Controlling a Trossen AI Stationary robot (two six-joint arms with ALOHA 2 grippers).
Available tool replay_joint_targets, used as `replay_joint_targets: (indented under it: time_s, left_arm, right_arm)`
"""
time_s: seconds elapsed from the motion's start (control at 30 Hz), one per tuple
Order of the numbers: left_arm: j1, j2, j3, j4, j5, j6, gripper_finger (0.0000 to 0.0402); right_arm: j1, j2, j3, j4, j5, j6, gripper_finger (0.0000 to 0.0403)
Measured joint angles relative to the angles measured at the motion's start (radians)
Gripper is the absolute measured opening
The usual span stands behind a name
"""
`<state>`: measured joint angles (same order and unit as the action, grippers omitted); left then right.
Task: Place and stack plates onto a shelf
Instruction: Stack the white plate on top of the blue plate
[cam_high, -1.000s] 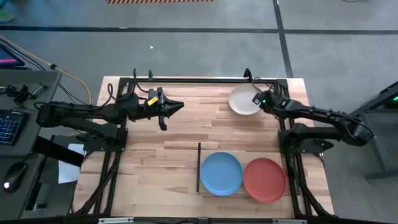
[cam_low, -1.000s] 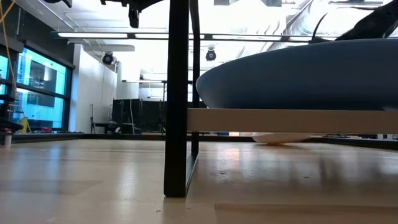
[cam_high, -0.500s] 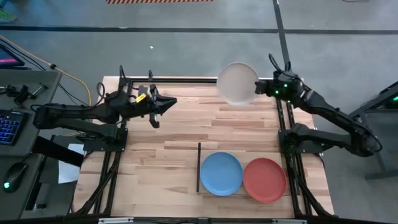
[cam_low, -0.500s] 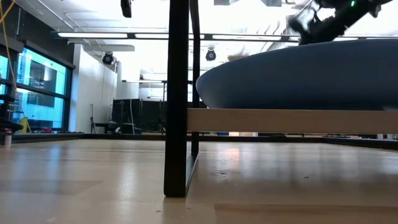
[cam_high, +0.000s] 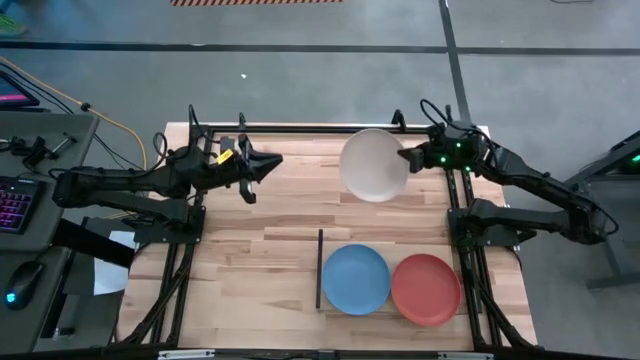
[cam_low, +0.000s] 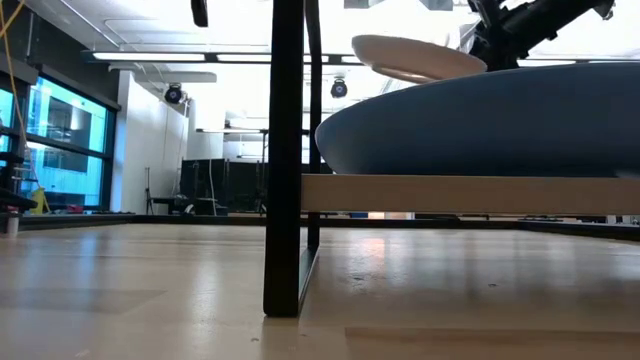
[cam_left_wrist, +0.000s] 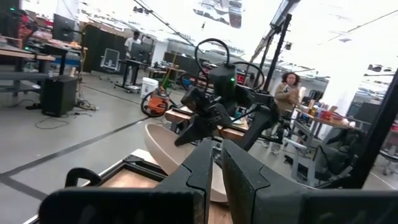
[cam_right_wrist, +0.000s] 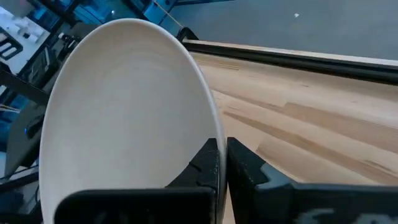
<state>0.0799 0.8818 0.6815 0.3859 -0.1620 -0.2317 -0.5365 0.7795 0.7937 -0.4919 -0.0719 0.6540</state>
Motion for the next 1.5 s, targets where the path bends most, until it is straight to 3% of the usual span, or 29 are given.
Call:
replay_joint_targets:
  time_s: [0.13, 0.27, 0.53, 0.8, 1.5]
  left_arm:
    - [0.000, 0.000, 0.000, 0.000, -0.009, 0.000, 0.0023]
    - [0.000, 0.001, 0.000, 0.000, -0.009, 0.000, 0.0023]
    - [0.000, 0.001, 0.000, -0.002, -0.009, 0.000, 0.0023]
    - [0.000, 0.001, 0.000, -0.002, -0.009, 0.009, 0.0023]
    - [0.000, 0.001, 0.000, -0.031, -0.010, 0.017, 0.0023]
  right_arm:
    - [0.029, 0.009, 0.000, 0.001, -0.056, 0.000, 0.0000]
    - [0.145, 0.018, 0.000, -0.021, -0.115, -0.002, 0.0000]
    - [0.473, 0.105, 0.017, -0.197, -0.080, 0.091, 0.0000]
    - [0.681, 0.293, 0.020, -0.097, -0.051, 0.184, 0.0000]
    - [0.756, 0.585, 0.020, 0.140, -0.042, 0.151, 0.0000]
